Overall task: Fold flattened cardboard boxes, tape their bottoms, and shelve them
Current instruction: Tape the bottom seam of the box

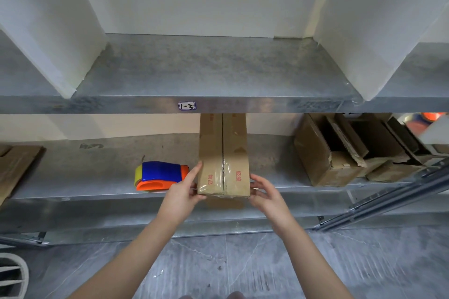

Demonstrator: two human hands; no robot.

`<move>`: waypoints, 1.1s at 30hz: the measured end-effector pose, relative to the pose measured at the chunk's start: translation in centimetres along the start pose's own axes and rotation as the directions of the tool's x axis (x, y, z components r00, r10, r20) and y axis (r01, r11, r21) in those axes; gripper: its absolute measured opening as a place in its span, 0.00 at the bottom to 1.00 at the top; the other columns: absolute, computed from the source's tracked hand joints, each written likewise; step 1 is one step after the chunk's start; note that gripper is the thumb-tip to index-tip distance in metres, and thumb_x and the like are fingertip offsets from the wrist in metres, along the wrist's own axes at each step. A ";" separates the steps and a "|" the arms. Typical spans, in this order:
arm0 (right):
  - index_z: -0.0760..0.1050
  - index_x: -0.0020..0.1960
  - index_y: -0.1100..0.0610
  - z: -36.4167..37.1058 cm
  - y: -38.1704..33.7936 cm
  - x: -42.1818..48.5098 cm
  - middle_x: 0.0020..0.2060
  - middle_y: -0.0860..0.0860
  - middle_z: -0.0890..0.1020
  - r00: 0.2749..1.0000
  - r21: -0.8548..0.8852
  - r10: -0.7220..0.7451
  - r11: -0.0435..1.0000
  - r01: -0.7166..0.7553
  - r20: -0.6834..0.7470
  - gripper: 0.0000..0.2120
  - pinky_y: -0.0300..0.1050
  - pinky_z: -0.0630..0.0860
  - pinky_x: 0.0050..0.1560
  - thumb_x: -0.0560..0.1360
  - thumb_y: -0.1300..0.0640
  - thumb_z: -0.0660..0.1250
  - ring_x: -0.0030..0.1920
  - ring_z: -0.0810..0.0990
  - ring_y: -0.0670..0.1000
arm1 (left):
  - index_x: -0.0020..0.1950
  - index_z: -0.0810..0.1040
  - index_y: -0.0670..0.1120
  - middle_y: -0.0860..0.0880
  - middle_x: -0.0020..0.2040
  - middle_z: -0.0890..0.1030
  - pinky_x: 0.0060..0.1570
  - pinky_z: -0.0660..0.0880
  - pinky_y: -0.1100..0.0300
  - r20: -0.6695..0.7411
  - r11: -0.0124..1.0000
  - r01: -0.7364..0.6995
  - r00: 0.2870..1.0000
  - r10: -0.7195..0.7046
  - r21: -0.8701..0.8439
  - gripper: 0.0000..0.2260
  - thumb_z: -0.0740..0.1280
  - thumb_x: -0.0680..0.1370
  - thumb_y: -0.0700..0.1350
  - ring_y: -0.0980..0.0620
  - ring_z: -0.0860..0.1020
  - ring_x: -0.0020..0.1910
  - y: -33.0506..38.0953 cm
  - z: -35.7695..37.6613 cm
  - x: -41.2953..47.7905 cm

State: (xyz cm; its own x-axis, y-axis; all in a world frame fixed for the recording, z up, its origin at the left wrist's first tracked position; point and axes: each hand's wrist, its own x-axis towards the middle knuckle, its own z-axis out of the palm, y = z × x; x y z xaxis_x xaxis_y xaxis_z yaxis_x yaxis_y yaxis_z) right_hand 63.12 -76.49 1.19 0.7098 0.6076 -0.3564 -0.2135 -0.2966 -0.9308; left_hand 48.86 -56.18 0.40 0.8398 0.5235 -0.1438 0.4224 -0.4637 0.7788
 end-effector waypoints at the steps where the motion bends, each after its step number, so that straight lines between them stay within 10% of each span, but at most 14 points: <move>1: 0.74 0.65 0.47 0.2 0.2 -0.2 0.58 0.47 0.81 1.000 0.055 0.004 0.998 -0.005 0.005 0.24 0.45 0.77 0.58 0.75 0.68 0.66 0.59 0.80 0.47 | 0.74 0.52 0.67 0.51 0.55 0.81 0.58 0.76 0.64 -0.003 1.000 0.000 1.000 0.000 -0.014 0.43 0.75 0.72 0.41 0.60 0.81 0.50 0.0 0.0 0.0; 12: 0.55 0.75 0.34 5.0 3.1 -2.1 0.72 0.33 0.64 0.990 0.113 -0.003 0.993 0.018 -0.140 0.23 0.49 0.59 0.76 0.85 0.52 0.52 0.74 0.61 0.39 | 0.75 0.47 0.69 0.56 0.65 0.77 0.64 0.72 0.58 0.003 0.986 -0.013 1.000 0.014 -0.165 0.42 0.71 0.75 0.43 0.62 0.76 0.60 0.4 2.3 -0.9; 19: 0.72 0.64 0.46 1.6 0.5 -0.4 0.62 0.41 0.78 0.987 -0.056 -0.061 0.997 0.054 -0.147 0.18 0.40 0.72 0.60 0.75 0.55 0.65 0.65 0.74 0.44 | 0.69 0.58 0.70 0.57 0.70 0.67 0.69 0.67 0.54 0.074 0.987 -0.061 0.995 0.072 -0.146 0.30 0.71 0.74 0.55 0.58 0.66 0.69 1.2 -0.7 0.8; 25: 0.57 0.73 0.43 1.4 -2.1 2.1 0.63 0.44 0.71 0.998 -0.133 -0.049 0.990 0.045 -0.028 0.39 0.47 0.76 0.60 0.71 0.57 0.76 0.62 0.75 0.49 | 0.74 0.56 0.64 0.58 0.72 0.67 0.68 0.69 0.49 0.106 0.943 0.092 0.993 -0.061 -0.319 0.42 0.75 0.66 0.61 0.57 0.67 0.69 1.9 -0.2 2.6; 30: 0.60 0.66 0.44 1.6 -1.5 1.3 0.63 0.46 0.71 0.999 -0.001 0.002 1.000 -0.002 -0.033 0.39 0.44 0.77 0.53 0.66 0.66 0.78 0.59 0.76 0.48 | 0.70 0.59 0.54 0.54 0.67 0.68 0.60 0.70 0.64 0.129 0.888 0.151 0.986 -0.105 -0.435 0.36 0.76 0.71 0.41 0.53 0.67 0.69 2.5 0.4 1.7; 33: 0.58 0.68 0.42 1.5 -1.1 0.0 0.60 0.44 0.72 0.999 0.007 0.003 1.000 -0.002 -0.054 0.42 0.46 0.78 0.53 0.65 0.59 0.80 0.57 0.78 0.49 | 0.73 0.58 0.56 0.51 0.68 0.67 0.65 0.72 0.50 0.082 0.852 0.148 0.989 -0.124 -0.502 0.40 0.78 0.69 0.44 0.50 0.69 0.67 2.6 0.3 0.2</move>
State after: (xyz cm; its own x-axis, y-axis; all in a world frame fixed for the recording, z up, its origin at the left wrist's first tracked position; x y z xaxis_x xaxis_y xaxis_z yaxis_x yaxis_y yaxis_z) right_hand 62.39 -75.07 2.06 0.7444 0.5662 -0.3540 -0.2198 -0.2929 -0.9305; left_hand 50.20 -57.52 2.26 0.8061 0.5167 -0.2885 0.3134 0.0408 0.9488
